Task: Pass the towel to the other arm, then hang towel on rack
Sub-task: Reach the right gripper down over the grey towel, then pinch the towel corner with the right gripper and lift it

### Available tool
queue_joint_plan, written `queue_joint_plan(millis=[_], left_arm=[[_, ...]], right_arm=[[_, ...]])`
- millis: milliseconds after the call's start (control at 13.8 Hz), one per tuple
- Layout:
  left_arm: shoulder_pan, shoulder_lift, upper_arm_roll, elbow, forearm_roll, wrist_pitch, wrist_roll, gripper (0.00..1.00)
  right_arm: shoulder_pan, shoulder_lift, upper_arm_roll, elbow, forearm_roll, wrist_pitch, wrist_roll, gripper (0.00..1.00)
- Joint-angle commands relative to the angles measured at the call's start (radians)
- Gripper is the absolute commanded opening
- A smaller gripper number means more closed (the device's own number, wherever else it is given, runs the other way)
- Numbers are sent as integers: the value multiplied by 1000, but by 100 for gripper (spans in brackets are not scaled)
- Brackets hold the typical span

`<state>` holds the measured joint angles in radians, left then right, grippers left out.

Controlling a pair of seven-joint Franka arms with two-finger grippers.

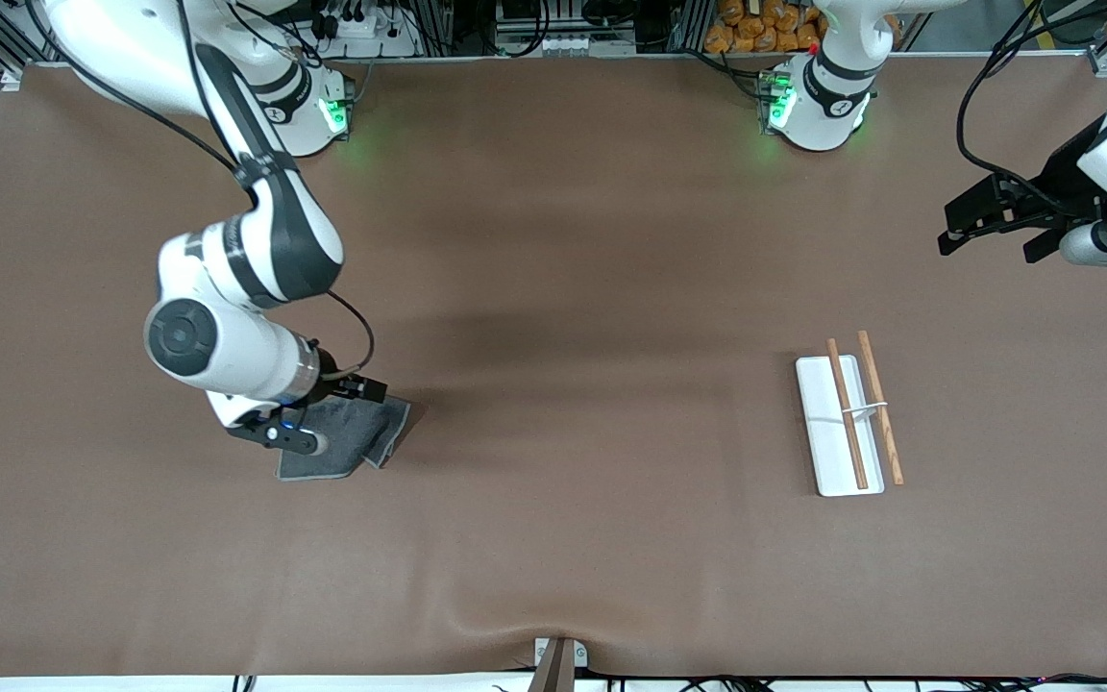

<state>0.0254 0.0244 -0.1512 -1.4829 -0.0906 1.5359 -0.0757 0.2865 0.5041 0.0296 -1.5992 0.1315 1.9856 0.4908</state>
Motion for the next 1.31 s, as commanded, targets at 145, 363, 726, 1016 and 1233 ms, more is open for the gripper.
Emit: queue_joint_plan(millis=[145, 363, 726, 1016, 1233], left_arm=[[5, 8, -4, 20, 34, 0, 8, 100], [2, 21, -4, 21, 38, 1, 7, 100], [-28, 54, -5, 21, 32, 44, -9, 100], [-16, 58, -4, 21, 40, 64, -9, 100], [-21, 55, -7, 13, 38, 55, -9, 100]], right_arm=[[62, 62, -10, -11, -107, 74, 67, 100], [99, 119, -10, -11, -174, 125, 83, 100], [92, 142, -10, -45, -226, 140, 81, 99], [88, 149, -10, -76, -237, 193, 81, 90], [83, 156, -10, -80, -239, 210, 81, 65]])
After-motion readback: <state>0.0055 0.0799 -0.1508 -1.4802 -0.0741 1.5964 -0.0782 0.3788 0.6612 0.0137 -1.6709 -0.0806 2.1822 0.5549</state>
